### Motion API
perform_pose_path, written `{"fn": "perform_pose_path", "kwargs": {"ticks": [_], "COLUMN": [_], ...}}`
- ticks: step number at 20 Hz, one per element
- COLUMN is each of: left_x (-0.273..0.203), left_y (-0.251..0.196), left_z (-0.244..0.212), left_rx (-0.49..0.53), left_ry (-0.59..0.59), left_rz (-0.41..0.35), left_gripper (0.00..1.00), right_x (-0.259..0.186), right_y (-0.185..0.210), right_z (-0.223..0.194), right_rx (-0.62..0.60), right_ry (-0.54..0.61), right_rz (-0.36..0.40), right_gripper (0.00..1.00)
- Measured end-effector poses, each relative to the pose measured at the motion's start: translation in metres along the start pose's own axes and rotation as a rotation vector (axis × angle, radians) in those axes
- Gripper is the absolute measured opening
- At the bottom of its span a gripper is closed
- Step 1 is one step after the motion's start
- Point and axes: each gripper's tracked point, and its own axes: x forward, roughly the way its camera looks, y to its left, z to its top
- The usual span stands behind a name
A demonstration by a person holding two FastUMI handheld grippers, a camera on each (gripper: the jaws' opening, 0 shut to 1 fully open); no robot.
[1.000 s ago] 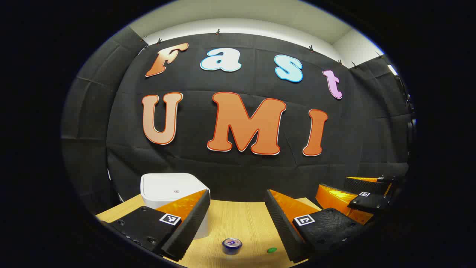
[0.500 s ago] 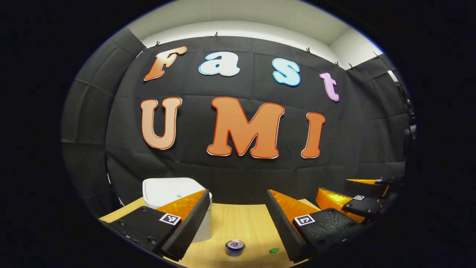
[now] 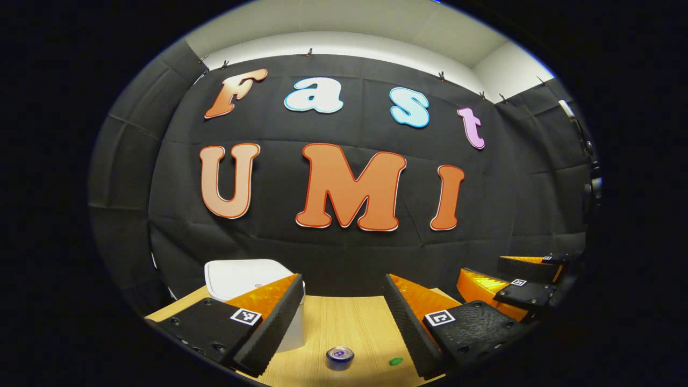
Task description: Press the lid of the desktop garbage bin to open it, pick up the crumpled paper on the desktop and throw it into the bin, then pick up the pop can on the desktop and drop it into the bin, and finally close the garbage bin lid.
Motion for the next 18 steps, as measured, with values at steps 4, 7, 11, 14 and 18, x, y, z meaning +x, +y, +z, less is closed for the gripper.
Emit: {"fn": "perform_pose_path", "kwargs": {"ticks": [4,7,11,14,18], "left_x": [-0.0022,-0.0031,-0.0020,-0.0024,0.0001], "left_y": [0.0026,0.0059,0.0053,0.0079,0.0094], "left_z": [-0.0026,-0.0041,-0.0057,-0.0054,-0.0060], "left_rx": [-0.009,-0.011,-0.025,-0.010,-0.008], "left_ry": [0.002,0.003,0.006,0.004,0.006], "left_rz": [0.015,0.033,0.036,0.051,0.050], "left_gripper": [0.94,0.94,0.94,0.94,0.94], "right_x": [-0.0018,-0.0033,-0.0030,-0.0029,-0.0028], "right_y": [0.0021,0.0029,0.0026,0.0035,0.0058], "right_z": [-0.0008,-0.0006,0.0022,0.0011,0.0021], "right_rx": [-0.001,-0.005,-0.007,-0.003,-0.009], "right_ry": [0.003,0.004,-0.005,-0.002,-0.003], "right_rz": [0.011,0.016,0.019,0.019,0.020], "right_gripper": [0.94,0.94,0.94,0.94,0.94]}}
